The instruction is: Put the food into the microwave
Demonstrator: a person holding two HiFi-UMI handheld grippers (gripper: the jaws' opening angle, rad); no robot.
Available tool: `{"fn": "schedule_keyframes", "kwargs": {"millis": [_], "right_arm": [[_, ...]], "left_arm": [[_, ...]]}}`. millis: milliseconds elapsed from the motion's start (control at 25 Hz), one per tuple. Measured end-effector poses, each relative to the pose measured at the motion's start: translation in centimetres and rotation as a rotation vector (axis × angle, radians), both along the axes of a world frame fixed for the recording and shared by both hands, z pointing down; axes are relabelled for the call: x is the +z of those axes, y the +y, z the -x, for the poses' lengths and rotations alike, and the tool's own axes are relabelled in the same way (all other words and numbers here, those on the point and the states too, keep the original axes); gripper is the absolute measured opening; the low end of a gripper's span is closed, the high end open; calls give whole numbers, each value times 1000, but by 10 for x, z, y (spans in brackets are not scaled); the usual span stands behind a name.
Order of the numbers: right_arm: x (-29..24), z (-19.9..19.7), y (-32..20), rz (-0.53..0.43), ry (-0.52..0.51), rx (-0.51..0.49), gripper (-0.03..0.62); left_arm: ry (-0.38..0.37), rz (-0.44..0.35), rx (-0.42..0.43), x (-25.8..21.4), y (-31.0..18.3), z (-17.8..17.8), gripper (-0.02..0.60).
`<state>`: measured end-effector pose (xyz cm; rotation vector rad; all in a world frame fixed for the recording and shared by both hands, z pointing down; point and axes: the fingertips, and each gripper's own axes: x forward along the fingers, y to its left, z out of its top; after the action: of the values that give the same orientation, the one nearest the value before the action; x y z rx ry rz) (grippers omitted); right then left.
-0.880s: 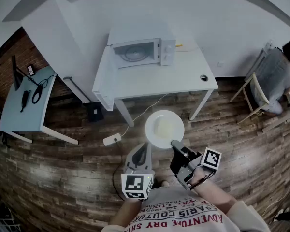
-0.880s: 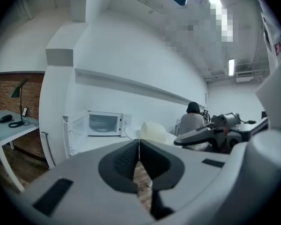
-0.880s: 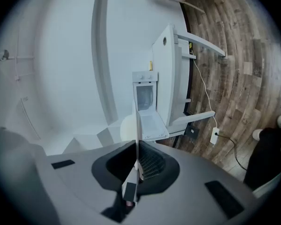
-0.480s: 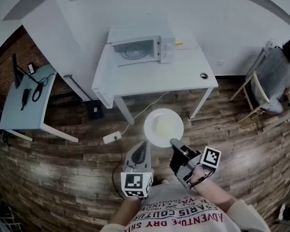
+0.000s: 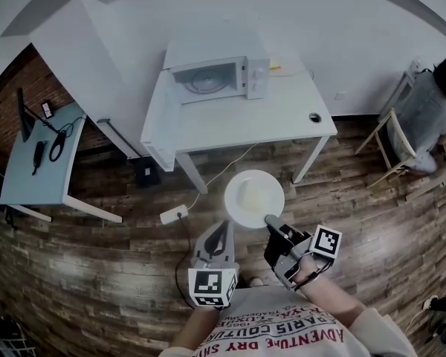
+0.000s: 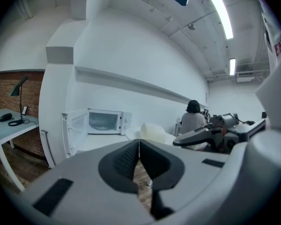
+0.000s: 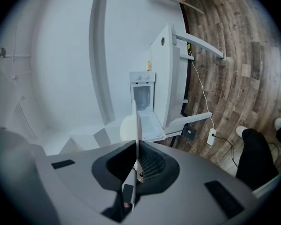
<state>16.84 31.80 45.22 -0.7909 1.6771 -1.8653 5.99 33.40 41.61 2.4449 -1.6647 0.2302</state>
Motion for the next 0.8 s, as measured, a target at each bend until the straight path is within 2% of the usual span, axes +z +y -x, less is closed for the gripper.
{"fn": "schedule_keyframes", "kwargs": {"millis": [200, 480, 640, 800], "right_arm": [[2, 20, -31, 3, 3, 11, 23], [2, 59, -108, 24, 12, 86, 23], [-8, 84, -158, 16, 8, 146, 22], [-13, 106, -198, 9, 5, 188, 23]], "left_arm": [[7, 2, 22, 2, -38, 17, 6], [25, -18, 96, -8, -133, 59, 6], [18, -28, 145, -18, -188, 87, 6], [-21, -37, 188, -18, -224, 110, 6]]}}
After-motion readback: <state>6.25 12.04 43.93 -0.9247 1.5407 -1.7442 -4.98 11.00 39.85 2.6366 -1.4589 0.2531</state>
